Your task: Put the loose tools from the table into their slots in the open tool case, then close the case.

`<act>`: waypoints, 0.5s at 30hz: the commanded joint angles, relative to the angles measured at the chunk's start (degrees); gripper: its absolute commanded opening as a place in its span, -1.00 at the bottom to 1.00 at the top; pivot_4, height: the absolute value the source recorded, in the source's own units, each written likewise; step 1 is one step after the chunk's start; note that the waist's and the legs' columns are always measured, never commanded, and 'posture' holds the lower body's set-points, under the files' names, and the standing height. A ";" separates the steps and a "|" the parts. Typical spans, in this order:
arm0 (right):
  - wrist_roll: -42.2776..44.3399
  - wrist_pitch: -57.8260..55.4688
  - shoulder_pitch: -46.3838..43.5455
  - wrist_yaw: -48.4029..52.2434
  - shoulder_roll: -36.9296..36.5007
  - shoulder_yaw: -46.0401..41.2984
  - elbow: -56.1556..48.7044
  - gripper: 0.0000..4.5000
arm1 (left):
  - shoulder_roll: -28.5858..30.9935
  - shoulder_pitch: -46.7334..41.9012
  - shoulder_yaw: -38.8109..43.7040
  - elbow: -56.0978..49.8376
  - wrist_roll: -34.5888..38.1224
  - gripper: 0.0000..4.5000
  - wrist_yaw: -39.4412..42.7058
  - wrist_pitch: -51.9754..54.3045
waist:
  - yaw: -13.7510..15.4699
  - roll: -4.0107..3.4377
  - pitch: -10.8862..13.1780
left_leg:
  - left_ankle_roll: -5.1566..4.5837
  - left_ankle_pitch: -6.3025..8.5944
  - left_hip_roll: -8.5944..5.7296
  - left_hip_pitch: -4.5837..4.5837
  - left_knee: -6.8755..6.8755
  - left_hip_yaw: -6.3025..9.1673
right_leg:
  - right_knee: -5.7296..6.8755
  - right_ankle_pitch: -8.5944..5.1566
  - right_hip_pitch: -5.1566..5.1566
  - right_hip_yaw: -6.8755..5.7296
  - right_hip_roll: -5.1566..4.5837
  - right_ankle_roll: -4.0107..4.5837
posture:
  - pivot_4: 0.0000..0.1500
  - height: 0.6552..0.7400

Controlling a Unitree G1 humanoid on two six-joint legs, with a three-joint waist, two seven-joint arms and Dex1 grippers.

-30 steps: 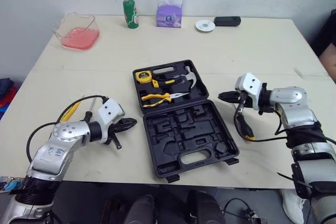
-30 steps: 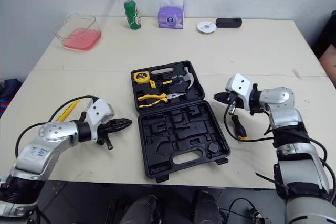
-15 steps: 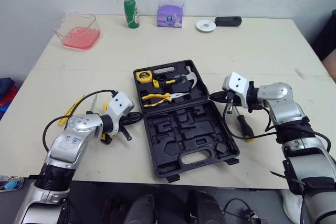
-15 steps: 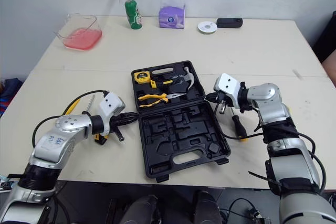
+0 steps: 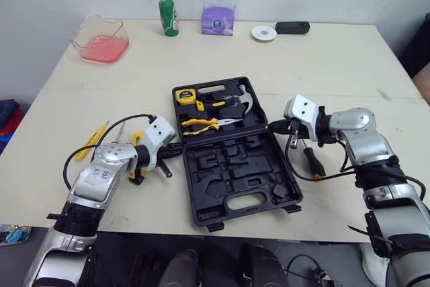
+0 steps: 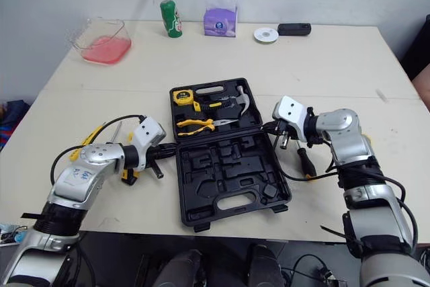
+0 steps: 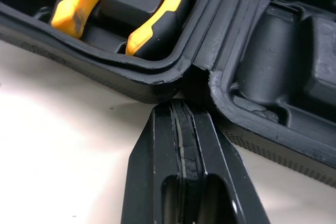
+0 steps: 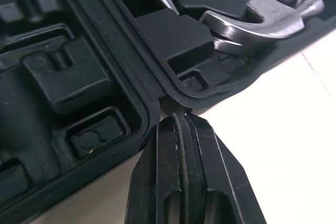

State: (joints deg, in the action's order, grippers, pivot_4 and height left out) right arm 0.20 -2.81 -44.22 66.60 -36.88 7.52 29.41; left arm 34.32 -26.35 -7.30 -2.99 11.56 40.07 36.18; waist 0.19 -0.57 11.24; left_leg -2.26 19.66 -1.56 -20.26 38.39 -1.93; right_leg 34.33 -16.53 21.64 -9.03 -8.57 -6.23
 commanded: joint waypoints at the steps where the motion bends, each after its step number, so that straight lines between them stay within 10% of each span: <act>1: 2.88 -3.59 3.05 3.38 -1.11 0.23 -8.13 -0.98 | -1.21 -2.12 -1.11 -0.19 -0.43 -1.00 1.44 -2.55 | 0.27 0.01 0.00 | 0.00 0.00 0.00 -0.01 0.01 0.00 | 0.00 0.00 0.00 0.00 0.00 0.00 | 1.00 1.00; 15: 7.72 -15.51 15.23 3.40 -6.13 -3.01 -27.22 -0.98 | -2.90 -5.86 -3.19 6.11 -3.96 -1.00 6.85 -10.36 | 1.40 0.04 -0.02 | 0.02 0.01 -0.01 -0.03 0.05 -0.02 | -0.02 0.00 -0.01 -0.02 0.02 0.00 | 1.00 1.00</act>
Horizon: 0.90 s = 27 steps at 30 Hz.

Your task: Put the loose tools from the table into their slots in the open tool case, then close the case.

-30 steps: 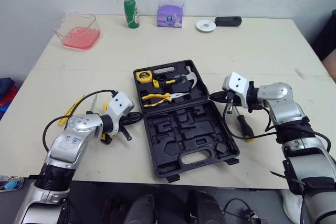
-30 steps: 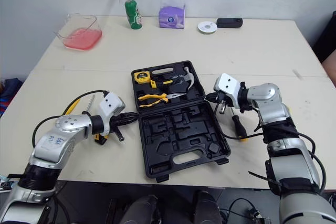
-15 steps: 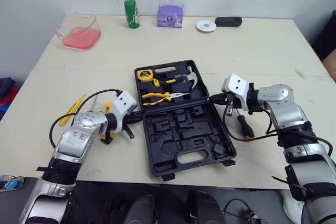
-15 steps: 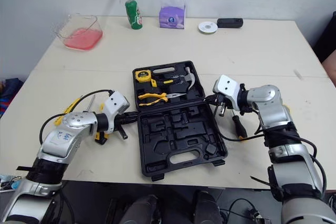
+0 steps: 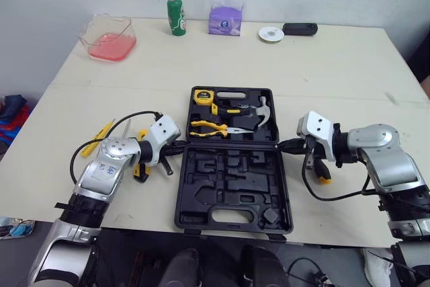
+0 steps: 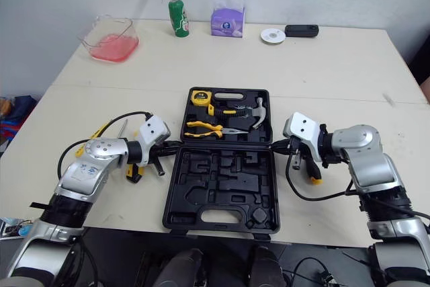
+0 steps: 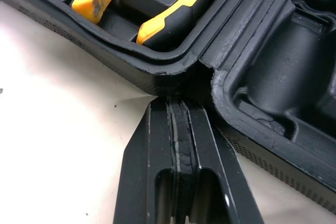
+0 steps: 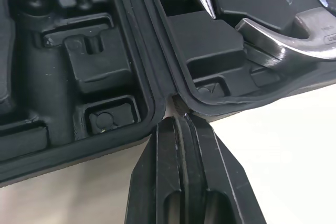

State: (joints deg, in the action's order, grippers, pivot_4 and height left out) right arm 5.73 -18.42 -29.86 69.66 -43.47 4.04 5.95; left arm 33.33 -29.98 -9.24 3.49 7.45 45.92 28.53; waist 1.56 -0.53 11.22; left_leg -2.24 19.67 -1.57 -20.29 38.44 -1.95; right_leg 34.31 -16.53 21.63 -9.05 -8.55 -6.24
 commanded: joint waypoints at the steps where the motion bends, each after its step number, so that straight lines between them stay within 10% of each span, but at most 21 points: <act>1: 1.57 1.01 1.32 -0.68 0.59 0.31 -3.66 -0.98 | -2.23 -2.51 -1.11 0.17 0.09 -1.00 1.11 -3.03 | 0.09 0.01 -0.01 | 0.00 0.00 0.00 0.00 0.01 0.01 | 0.00 0.00 -0.01 -0.01 0.00 0.00 | 1.00 1.00; 18: 1.77 7.76 1.87 -2.55 -1.97 -2.63 0.18 -0.98 | 5.17 -0.31 3.57 -5.44 0.48 -1.00 5.22 -2.49 | -0.23 0.06 0.00 | -0.01 0.00 0.02 -0.04 0.06 0.03 | -0.01 0.01 0.00 -0.02 0.01 -0.02 | 1.00 1.00; 27: 8.97 12.72 10.15 2.00 -13.76 -18.64 0.50 -0.98 | 19.85 14.59 26.30 -6.43 8.23 -1.00 12.99 -7.57 | -0.29 0.05 0.01 | 0.01 0.02 0.07 0.00 0.01 0.03 | -0.06 0.01 -0.02 0.01 0.01 -0.01 | 1.00 1.00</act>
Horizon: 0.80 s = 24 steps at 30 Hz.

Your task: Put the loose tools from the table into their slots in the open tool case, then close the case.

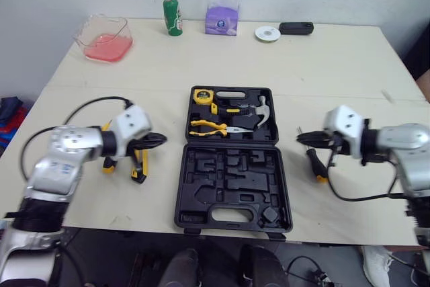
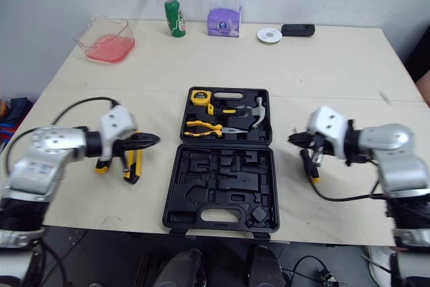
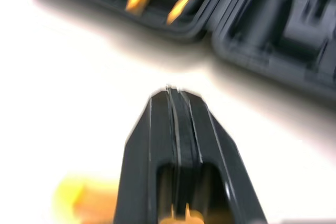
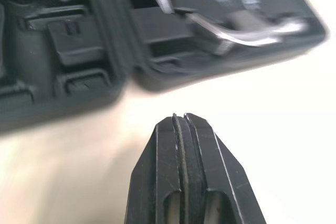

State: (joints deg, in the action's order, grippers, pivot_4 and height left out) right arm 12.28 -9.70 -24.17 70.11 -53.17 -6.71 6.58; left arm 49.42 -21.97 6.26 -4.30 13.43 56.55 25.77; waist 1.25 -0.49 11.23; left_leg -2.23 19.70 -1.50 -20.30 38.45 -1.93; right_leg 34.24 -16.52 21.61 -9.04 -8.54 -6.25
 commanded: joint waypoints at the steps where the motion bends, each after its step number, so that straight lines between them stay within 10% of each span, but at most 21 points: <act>1: 2.76 5.44 6.80 1.68 -5.02 -10.81 0.50 -0.98 | 4.31 9.30 14.82 3.00 2.71 -1.00 2.66 -6.59 | 0.02 0.00 0.00 | -0.01 0.00 0.00 0.00 0.00 -0.01 | -0.03 0.00 0.00 -0.01 0.00 0.00 | 1.00 1.00; 8: 4.10 8.26 19.76 -2.76 -4.90 -25.27 1.23 -0.72 | 4.69 18.71 30.13 12.37 3.14 -1.00 -0.91 -14.42 | 0.20 0.00 0.01 | -0.02 0.05 0.01 0.09 -0.16 -0.07 | -0.14 0.04 -0.07 0.00 -0.01 0.02 | 1.00 1.00; 17: 0.96 19.43 34.46 -11.18 -3.50 -39.96 14.16 1.00 | 8.39 28.79 49.01 35.93 2.81 0.60 -9.16 -24.36 | -0.37 0.00 0.00 | -0.07 0.41 0.20 0.20 -0.35 -0.39 | -0.38 0.05 -0.01 -0.04 0.02 0.06 | 1.00 1.00; 19: 0.00 22.50 35.92 -12.57 -3.84 -40.39 17.32 1.00 | 9.78 30.79 49.16 40.24 1.05 0.96 -11.96 -25.75 | -0.73 0.01 0.00 | -0.11 0.43 0.19 0.21 -0.29 -0.43 | -0.36 0.06 -0.02 -0.01 -0.02 0.03 | 1.00 1.00; 24: -0.80 25.32 38.06 -17.86 -4.99 -42.24 25.30 1.00 | 12.32 32.32 50.37 49.14 1.43 0.99 -17.84 -27.01 | -1.25 0.02 -0.01 | 0.25 0.68 0.26 0.41 -0.30 -0.43 | -0.29 0.08 -0.07 0.24 -0.25 0.09 | 1.00 1.00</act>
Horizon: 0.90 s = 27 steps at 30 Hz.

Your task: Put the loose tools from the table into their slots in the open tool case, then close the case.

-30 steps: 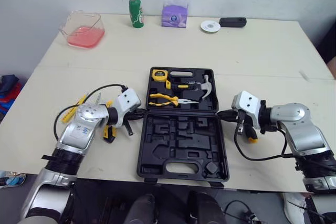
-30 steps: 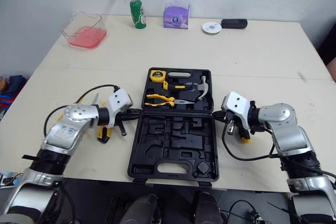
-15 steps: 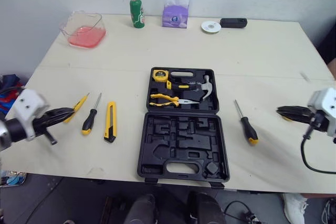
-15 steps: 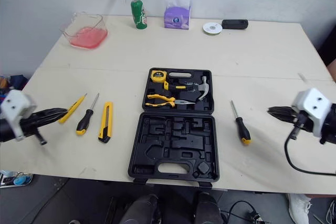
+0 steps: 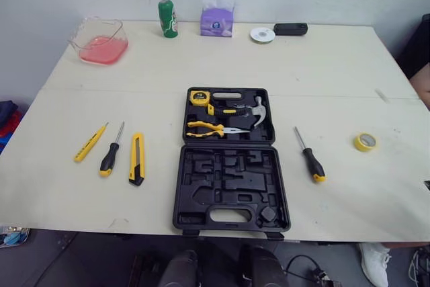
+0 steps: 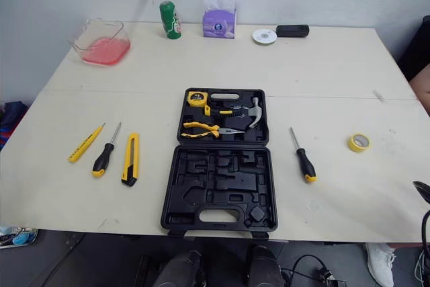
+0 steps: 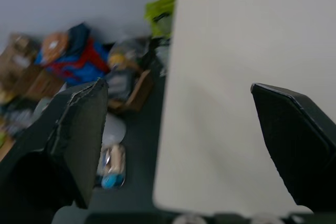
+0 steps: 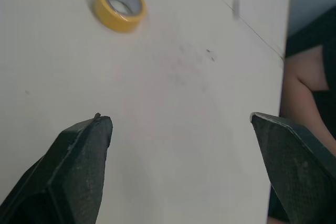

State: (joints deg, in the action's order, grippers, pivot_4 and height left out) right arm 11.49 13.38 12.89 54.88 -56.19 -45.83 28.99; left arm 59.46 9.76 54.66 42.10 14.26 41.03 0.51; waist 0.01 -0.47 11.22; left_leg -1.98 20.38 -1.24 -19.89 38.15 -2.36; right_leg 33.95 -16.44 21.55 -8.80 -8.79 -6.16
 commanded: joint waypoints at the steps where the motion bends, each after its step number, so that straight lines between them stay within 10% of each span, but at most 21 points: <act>1: -0.02 3.01 1.52 -3.01 -2.26 -3.27 3.83 1.00 | 2.62 0.93 2.06 3.86 0.75 0.99 -2.64 -2.21 | -0.05 0.00 0.00 | 0.03 0.01 0.04 0.03 0.00 0.00 | 0.03 -0.03 0.00 0.02 0.01 0.05 | 1.00 1.00; 18: 6.00 -7.02 2.01 -3.09 1.10 2.13 -8.90 1.00 | 0.95 -1.58 -2.76 0.63 5.61 0.99 3.96 -4.24 | -0.21 0.02 -0.02 | 0.13 0.29 0.37 0.59 -0.07 -0.84 | 0.15 -0.09 0.01 0.74 0.24 0.17 | 1.00 1.00; 27: 21.00 -19.44 -2.60 6.07 4.32 6.95 -21.92 1.00 | -3.35 -1.74 -8.45 -21.10 8.53 0.99 4.40 6.42 | -0.14 0.03 -0.02 | -0.02 0.36 0.40 0.68 -0.05 -1.08 | 0.32 -0.09 0.04 1.00 0.27 0.16 | 1.00 1.00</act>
State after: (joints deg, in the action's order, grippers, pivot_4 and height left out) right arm 29.21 -2.68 11.17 60.47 -51.56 -38.79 10.18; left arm 56.22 7.64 46.03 25.44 21.50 46.28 4.56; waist -0.13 -0.44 11.21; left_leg -2.10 20.70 -0.84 -19.21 38.11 -3.44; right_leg 34.27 -16.53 21.59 -7.79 -8.52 -6.00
